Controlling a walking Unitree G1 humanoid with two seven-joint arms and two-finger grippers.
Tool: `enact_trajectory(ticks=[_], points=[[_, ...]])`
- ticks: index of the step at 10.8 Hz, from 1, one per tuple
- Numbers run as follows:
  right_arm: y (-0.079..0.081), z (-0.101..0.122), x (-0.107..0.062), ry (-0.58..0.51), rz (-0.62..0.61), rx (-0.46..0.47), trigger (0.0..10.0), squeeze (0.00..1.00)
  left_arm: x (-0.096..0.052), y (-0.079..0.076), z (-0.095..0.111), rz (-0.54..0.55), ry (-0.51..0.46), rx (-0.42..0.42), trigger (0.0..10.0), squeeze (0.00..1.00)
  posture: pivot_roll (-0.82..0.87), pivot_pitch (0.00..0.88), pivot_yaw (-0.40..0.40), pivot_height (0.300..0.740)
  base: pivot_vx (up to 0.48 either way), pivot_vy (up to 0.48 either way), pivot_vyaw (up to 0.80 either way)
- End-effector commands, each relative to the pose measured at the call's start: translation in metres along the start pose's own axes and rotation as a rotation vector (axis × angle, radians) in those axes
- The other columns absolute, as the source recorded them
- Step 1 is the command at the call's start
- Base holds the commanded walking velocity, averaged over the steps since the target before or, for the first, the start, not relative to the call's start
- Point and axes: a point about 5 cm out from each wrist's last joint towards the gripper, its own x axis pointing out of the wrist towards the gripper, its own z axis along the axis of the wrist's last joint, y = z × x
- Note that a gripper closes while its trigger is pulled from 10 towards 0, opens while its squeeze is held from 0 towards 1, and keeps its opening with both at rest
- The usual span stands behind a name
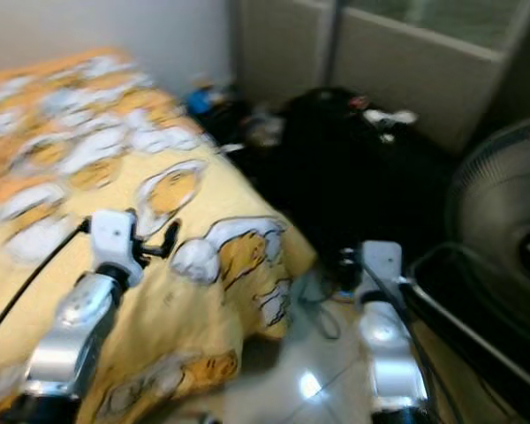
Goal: Clean up the room
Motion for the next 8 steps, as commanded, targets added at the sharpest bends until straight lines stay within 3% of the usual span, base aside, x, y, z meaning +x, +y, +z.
enact_trajectory(ticks=[1, 8], points=[[-0.006, -0.007, -0.002, 0.037, 0.007, -0.008, 10.0, 0.0, 0.003, -0.003, 0.004, -0.011, -0.012, 0.004, 10.0, 0.0, 0.06, 0.0, 0.066, 0.74, 0.461, 0.0, -0.78], [0.002, -0.036, -0.011, 0.223, 0.129, 0.049, 10.0, 0.0, 0.001, 0.004, -0.005, -0.026, 0.025, 0.044, 10.0, 0.0, 0.06, 0.0, 0.071, 0.74, 0.425, 0.0, -0.78]])
